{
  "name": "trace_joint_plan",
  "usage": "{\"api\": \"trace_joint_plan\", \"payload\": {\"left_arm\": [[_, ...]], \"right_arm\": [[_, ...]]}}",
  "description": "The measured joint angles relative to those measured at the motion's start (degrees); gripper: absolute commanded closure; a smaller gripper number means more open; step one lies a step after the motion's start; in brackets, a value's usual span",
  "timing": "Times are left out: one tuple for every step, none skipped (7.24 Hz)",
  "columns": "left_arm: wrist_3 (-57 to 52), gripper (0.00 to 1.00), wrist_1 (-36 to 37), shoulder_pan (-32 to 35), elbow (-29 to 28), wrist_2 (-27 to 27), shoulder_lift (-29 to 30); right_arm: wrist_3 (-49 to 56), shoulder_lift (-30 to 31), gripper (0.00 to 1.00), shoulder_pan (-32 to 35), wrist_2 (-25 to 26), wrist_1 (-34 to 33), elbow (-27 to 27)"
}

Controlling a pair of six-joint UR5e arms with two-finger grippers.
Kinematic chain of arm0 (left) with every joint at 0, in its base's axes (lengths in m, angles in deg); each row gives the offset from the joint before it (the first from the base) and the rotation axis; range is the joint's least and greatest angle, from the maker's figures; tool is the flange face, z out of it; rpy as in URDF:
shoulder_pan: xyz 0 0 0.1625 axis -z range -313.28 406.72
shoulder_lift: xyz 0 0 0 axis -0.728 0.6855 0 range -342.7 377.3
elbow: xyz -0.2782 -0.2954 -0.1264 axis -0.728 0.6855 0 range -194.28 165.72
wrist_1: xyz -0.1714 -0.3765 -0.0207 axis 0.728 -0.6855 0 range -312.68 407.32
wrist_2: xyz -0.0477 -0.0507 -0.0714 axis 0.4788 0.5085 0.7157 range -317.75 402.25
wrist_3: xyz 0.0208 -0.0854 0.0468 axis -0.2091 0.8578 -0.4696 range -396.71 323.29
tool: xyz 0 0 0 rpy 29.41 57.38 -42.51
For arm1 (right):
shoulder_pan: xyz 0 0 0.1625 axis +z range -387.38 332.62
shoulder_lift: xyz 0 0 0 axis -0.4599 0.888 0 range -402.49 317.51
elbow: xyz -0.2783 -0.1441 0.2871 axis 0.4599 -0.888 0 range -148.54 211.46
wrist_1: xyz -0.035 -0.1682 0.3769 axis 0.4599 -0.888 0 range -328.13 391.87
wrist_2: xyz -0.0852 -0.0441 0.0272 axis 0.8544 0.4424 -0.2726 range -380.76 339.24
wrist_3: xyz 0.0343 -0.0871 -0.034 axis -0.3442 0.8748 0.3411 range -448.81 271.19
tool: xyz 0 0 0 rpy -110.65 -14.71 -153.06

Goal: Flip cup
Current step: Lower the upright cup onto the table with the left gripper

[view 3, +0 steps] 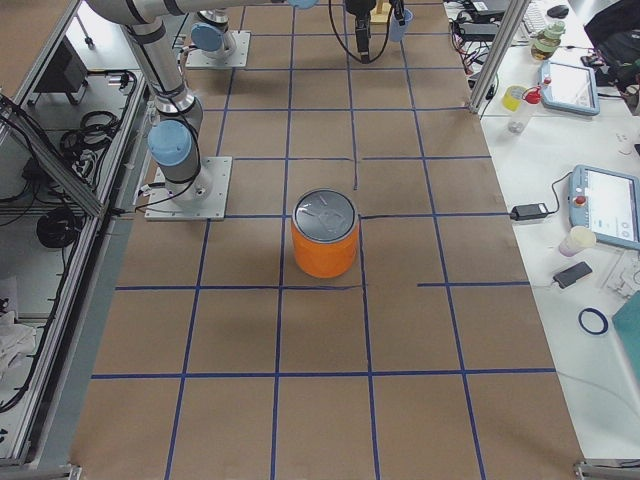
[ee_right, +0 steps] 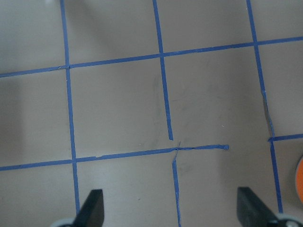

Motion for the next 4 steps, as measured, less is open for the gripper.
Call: {"api": "trace_joint_plan", "payload": {"left_arm": [[-0.1,1.0,0.7,0.0,1.3,-0.1,0.2],[-0.1,1.0,1.4,-0.1,2.3,-0.1,0.2],[-0.1,1.0,1.7,-0.1,3.0,-0.2,0.2],[0.0,1.0,1.9,-0.1,3.4,-0.2,0.3]], "right_arm": [[-0.1,-0.2,0.0,0.0,0.0,-0.3,0.1],[-0.1,-0.2,0.0,0.1,0.0,-0.4,0.2],[-0.1,-0.2,0.0,0.1,-0.1,-0.4,0.3],[0.0,-0.2,0.0,0.1,-0.1,-0.4,0.3]]}}
